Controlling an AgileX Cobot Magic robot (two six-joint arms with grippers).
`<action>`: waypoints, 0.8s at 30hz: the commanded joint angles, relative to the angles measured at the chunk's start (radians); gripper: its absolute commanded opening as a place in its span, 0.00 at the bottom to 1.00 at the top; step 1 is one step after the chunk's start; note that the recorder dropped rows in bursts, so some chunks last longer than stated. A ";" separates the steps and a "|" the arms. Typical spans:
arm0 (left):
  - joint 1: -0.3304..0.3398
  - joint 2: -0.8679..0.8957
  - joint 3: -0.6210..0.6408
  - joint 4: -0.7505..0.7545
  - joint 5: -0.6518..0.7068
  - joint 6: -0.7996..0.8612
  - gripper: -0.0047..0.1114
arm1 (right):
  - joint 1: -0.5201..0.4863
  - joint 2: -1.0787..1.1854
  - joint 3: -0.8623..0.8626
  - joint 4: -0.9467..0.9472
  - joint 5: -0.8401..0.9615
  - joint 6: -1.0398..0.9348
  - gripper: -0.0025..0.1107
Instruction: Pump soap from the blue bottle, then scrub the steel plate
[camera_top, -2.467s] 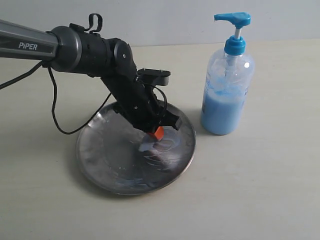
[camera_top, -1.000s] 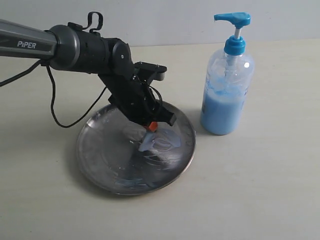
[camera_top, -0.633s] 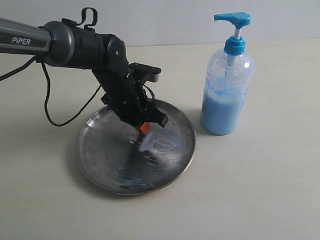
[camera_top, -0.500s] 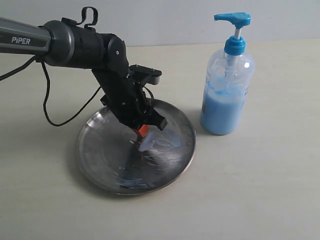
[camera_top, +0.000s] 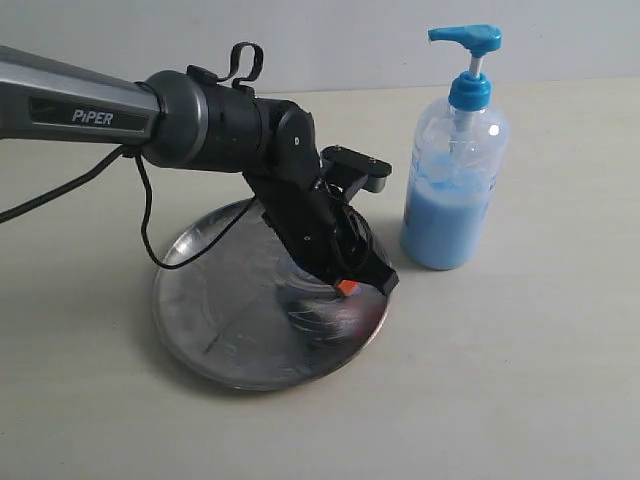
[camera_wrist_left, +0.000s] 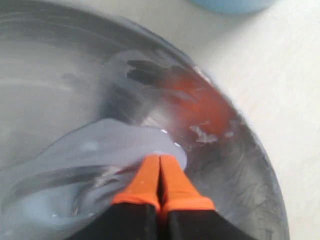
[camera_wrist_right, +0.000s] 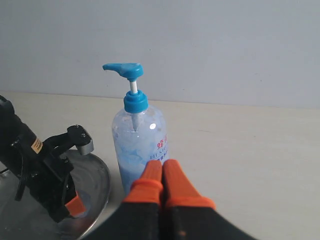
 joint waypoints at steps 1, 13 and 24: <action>0.004 0.044 0.024 0.029 -0.007 -0.001 0.04 | -0.004 -0.004 0.006 -0.002 -0.017 -0.003 0.02; 0.161 -0.014 0.024 0.052 0.129 -0.112 0.04 | -0.004 -0.004 0.006 -0.011 -0.017 -0.005 0.02; 0.163 -0.239 0.024 0.054 0.093 -0.112 0.04 | -0.004 -0.004 0.015 -0.011 -0.021 -0.005 0.02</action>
